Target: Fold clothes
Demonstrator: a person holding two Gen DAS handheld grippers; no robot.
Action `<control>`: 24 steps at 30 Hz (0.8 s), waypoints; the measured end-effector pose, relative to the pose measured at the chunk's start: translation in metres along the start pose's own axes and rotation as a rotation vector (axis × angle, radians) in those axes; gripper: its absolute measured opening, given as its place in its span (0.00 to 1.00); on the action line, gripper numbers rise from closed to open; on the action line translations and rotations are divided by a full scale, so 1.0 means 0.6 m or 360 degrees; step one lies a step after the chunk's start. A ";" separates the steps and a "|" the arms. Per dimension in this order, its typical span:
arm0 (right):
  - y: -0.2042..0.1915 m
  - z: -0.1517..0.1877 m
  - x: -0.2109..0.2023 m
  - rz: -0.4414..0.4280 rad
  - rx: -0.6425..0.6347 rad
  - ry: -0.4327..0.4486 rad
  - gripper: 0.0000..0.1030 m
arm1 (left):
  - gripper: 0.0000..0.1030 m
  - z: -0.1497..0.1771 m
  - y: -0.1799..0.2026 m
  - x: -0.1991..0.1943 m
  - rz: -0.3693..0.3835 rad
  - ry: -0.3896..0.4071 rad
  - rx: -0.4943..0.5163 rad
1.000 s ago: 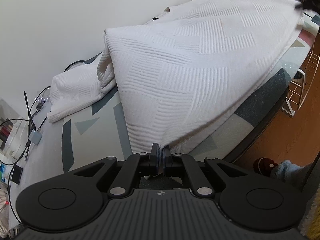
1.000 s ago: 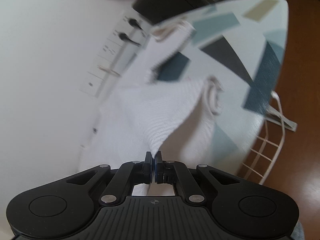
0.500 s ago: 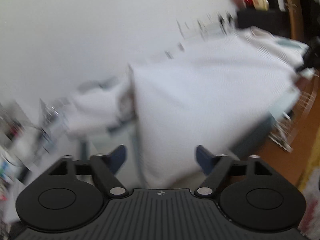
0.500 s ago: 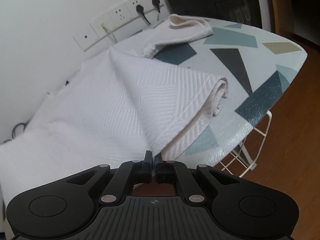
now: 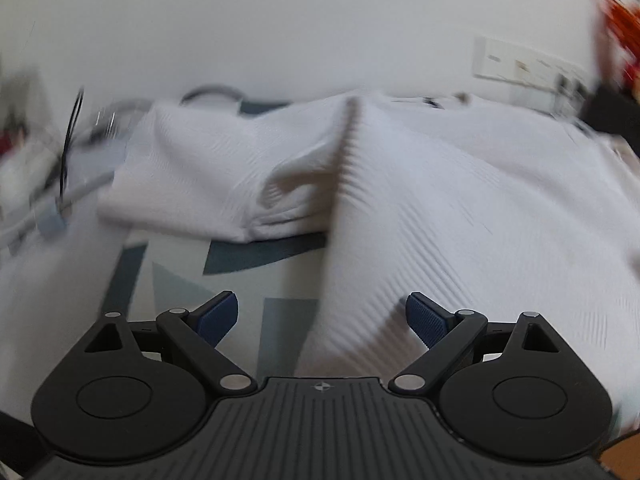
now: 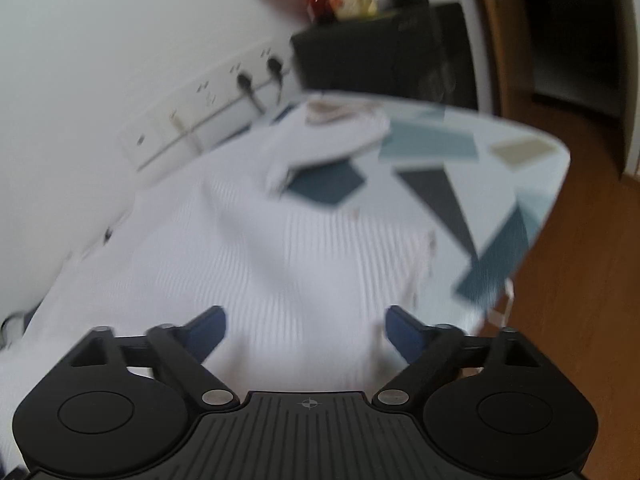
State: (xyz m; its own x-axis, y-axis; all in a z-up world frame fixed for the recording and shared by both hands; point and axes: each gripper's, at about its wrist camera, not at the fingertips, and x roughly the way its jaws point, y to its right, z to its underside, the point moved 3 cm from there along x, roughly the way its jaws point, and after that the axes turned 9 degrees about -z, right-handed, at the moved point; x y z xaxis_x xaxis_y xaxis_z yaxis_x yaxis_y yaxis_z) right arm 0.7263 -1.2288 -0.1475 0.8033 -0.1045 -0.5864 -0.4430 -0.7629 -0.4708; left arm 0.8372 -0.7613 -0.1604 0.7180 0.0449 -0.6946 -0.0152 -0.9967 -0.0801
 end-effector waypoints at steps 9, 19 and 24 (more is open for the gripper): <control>-0.015 -0.084 0.212 0.0073 -0.0164 -0.0096 0.95 | 0.91 0.003 0.014 0.060 0.0039 -0.0343 -0.0292; -0.061 0.005 0.183 -0.0145 -0.0791 -0.0377 0.33 | 0.60 0.022 0.080 0.013 0.0000 -0.0200 0.0039; -0.059 0.040 0.132 -0.0268 -0.0832 -0.0388 0.15 | 0.11 0.033 0.084 -0.007 0.0077 -0.0233 -0.0002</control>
State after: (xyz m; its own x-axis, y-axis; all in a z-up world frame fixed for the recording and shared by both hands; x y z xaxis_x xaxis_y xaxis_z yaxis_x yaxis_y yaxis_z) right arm 0.7962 -1.1946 -0.1931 0.7035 0.1472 -0.6953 -0.0133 -0.9754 -0.2200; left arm 0.8196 -0.8105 -0.1754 0.6072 0.0060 -0.7945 -0.0467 -0.9980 -0.0432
